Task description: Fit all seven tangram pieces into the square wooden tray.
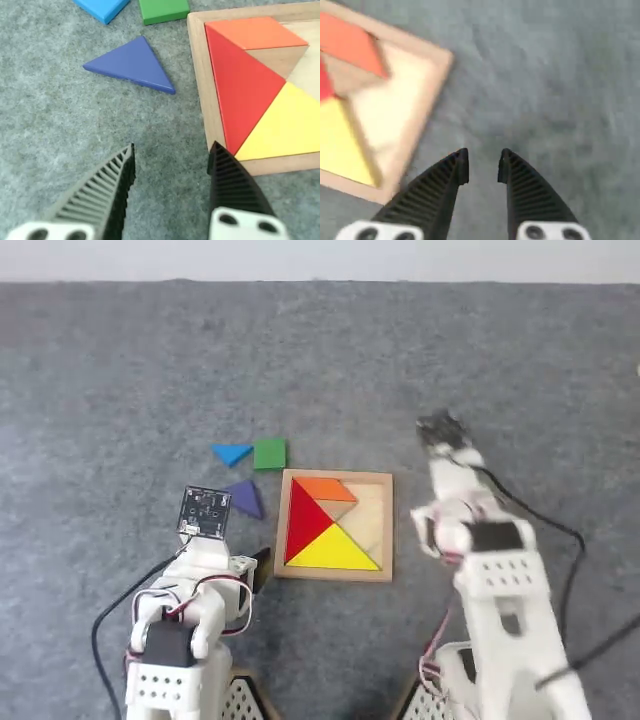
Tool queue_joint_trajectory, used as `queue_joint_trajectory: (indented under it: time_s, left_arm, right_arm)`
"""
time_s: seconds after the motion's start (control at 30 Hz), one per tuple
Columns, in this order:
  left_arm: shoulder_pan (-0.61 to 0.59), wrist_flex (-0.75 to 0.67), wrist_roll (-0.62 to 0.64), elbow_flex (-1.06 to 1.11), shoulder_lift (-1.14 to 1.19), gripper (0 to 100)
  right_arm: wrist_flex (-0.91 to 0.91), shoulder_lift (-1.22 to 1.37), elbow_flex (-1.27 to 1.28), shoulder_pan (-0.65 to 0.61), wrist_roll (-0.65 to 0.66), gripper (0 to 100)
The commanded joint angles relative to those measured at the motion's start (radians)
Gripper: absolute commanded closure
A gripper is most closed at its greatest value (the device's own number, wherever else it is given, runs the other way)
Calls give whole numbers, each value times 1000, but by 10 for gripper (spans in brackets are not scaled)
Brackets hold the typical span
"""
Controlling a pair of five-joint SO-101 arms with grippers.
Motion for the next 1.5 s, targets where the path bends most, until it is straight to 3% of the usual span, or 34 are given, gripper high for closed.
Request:
queue_joint_trajectory:
  time_s: [0.0,0.1,0.23,0.37,0.43,0.6,0.7,0.87,1.07,1.3,1.47]
  left_arm:
    - [2,5,-3,-7,-20,762]
    - [0,5,-5,-7,-20,762]
    - [-23,2,-25,-7,-20,761]
    - [-169,-123,-338,-30,-20,762]
    - [-255,-184,-428,-77,-20,762]
    - [-338,-153,-440,-263,6,762]
    - [-336,-91,-466,-418,138,762]
    - [-325,-11,-437,-777,597,763]
    - [-160,100,-313,-1145,1140,763]
    - [52,91,-166,-1357,1468,764]
    - [92,-23,-100,-1412,1654,764]
  right_arm:
    - [-24,-140,110,160,21,937]
    - [-24,-216,190,231,101,966]
    - [-33,-282,270,243,89,950]
    - [-33,-300,304,243,69,950]
    - [-39,-300,315,243,71,950]
    - [-68,-302,333,245,71,950]
    - [-68,-302,333,245,71,950]
    - [-77,-308,342,245,71,950]
    - [-119,-308,364,246,71,950]
    - [-117,-308,365,245,71,950]
    - [-117,-308,365,245,71,950]
